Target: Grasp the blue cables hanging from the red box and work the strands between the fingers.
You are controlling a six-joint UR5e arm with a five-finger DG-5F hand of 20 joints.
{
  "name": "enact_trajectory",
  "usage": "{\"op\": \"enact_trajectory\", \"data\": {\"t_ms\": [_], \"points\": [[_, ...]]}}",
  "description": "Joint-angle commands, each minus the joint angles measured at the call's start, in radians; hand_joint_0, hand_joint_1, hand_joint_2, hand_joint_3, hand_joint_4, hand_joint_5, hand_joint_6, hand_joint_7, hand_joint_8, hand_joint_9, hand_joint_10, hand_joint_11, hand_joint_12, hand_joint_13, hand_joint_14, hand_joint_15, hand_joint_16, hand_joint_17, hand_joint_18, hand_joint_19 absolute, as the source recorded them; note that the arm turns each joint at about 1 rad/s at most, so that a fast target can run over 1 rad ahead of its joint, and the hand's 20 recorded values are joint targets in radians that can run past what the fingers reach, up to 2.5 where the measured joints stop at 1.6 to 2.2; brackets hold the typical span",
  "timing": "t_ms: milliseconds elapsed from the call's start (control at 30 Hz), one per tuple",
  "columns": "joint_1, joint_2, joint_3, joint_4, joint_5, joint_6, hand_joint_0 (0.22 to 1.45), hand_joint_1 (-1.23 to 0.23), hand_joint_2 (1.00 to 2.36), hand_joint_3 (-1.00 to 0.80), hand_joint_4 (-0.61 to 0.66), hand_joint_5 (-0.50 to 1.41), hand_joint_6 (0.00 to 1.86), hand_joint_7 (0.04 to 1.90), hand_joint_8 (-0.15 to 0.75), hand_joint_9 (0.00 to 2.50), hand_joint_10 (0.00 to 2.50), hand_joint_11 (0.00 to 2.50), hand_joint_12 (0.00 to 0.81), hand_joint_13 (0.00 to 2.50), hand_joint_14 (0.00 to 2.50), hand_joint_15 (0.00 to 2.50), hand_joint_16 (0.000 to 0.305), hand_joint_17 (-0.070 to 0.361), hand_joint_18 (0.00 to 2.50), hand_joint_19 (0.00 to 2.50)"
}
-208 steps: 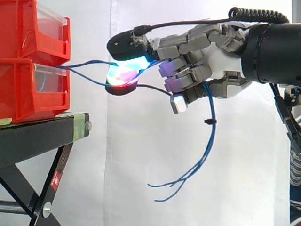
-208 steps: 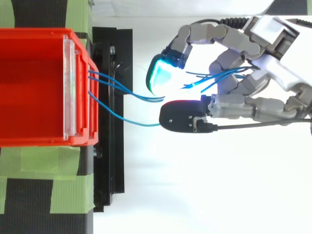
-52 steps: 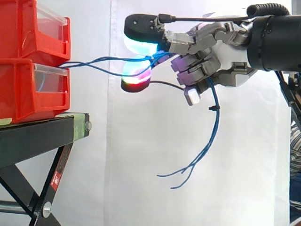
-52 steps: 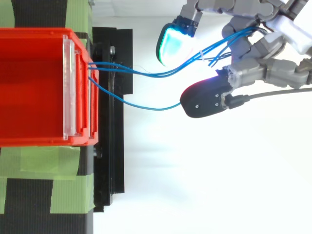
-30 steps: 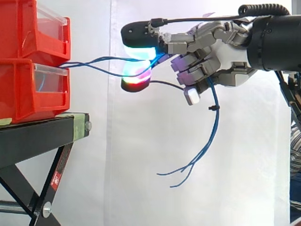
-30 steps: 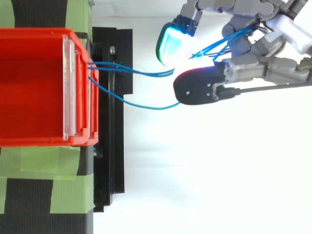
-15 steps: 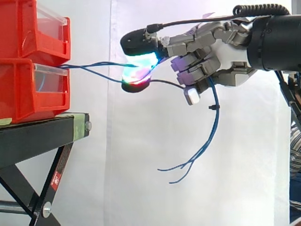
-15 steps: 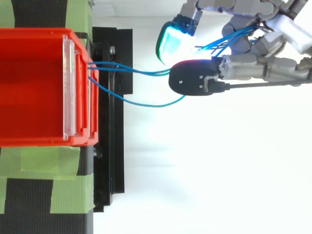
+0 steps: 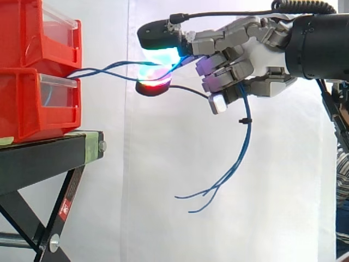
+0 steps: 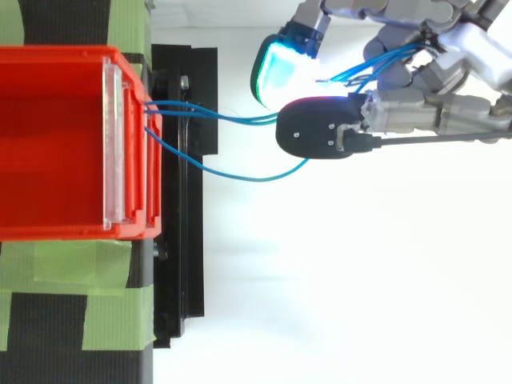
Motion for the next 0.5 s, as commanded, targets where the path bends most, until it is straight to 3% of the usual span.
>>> {"op": "enact_trajectory", "data": {"t_ms": [0,200,467], "points": [[0.006,0.000,0.000,0.002,0.004,0.011,0.93,-0.66,1.01,-0.42,0.27,0.35,0.04,1.40,0.532,1.78,2.50,2.50,0.684,1.96,2.50,1.71,0.243,0.182,2.50,0.60],[0.011,0.000,0.000,-0.012,0.005,0.016,0.89,-0.68,1.01,-0.45,0.28,0.34,0.04,1.41,0.532,1.78,2.50,2.50,0.684,1.96,2.50,1.71,0.243,0.182,2.50,0.60],[0.014,0.000,0.000,-0.035,0.001,0.036,0.83,-0.69,1.01,-0.62,0.26,0.32,0.02,1.42,0.532,1.78,2.50,2.50,0.684,1.96,2.50,1.71,0.243,0.182,2.50,0.60]]}}
